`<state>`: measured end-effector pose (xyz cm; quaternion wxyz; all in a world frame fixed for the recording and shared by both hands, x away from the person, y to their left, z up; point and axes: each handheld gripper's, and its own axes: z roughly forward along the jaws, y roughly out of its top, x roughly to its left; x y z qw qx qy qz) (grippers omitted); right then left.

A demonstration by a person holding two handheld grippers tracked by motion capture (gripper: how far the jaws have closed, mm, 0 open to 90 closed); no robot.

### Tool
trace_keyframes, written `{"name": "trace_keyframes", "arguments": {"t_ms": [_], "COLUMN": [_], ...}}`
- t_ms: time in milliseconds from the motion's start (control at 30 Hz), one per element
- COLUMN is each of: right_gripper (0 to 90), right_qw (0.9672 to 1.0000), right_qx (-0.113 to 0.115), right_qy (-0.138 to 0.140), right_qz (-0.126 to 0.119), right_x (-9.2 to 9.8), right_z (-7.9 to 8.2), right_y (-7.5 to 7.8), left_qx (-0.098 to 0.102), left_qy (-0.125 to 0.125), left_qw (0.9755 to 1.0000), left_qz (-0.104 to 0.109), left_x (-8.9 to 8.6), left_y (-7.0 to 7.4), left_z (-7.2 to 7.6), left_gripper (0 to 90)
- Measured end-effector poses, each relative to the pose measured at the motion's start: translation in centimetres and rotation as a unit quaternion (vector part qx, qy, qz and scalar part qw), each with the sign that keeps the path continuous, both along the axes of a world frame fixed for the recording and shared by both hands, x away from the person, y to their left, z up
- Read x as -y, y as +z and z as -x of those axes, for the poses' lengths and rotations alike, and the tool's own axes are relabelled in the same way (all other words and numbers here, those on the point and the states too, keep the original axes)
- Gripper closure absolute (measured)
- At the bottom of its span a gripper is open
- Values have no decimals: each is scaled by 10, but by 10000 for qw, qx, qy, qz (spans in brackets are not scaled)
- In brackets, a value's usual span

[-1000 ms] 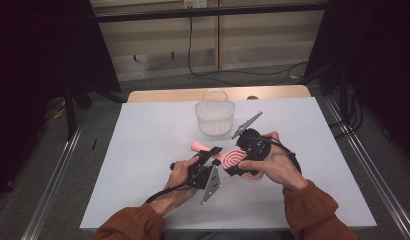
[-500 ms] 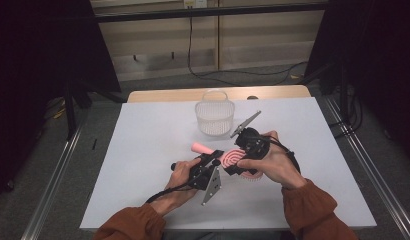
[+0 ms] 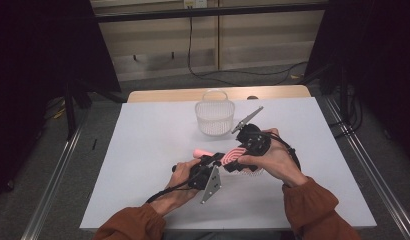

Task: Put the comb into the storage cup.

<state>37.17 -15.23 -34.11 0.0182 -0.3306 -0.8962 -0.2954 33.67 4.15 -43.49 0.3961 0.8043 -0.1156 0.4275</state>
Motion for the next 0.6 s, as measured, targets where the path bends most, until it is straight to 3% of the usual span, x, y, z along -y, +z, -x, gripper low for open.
{"name": "trace_keyframes", "arguments": {"t_ms": [433,600], "right_gripper": [114,89], "right_qw": [9996,9991], "right_qx": [262,416], "right_qy": [45,-18], "right_qz": [10,-96], "right_x": [-1,4], "right_z": [4,6], "right_y": [3,5], "left_qx": [-294,-311], "left_qy": [76,88], "left_qw": [9994,9995], "left_qz": [153,66], "left_x": [-1,-2], "left_y": [0,0], "left_z": [-4,-5], "left_gripper": [798,799]}}
